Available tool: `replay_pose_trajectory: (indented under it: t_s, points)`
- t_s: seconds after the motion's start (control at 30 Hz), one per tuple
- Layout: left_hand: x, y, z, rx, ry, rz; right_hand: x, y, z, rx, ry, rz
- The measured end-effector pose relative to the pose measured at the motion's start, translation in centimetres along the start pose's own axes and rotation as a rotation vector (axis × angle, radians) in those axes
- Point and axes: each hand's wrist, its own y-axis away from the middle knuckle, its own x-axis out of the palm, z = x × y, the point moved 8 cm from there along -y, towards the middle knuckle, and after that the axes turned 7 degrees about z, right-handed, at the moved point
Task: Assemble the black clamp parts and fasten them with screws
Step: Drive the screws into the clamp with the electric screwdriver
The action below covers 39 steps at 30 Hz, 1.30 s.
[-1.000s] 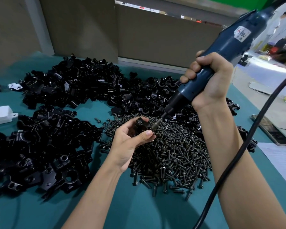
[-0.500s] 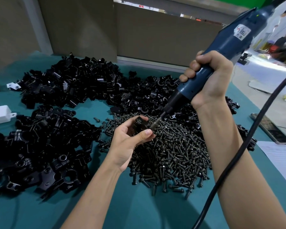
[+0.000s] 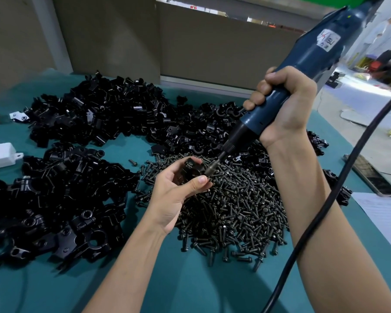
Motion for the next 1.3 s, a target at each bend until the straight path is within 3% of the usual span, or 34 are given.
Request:
replay_pose_trajectory:
  t_s: [0.97,1.3]
  points:
    - [-0.1,-0.1,0.2,0.014,0.100,0.007,0.2,0.2,-0.4,0.000,-0.029,-0.009]
    - [0.2,-0.3,0.3,0.010,0.138,0.024,1.6,0.8,0.3,0.007,-0.070,0.129]
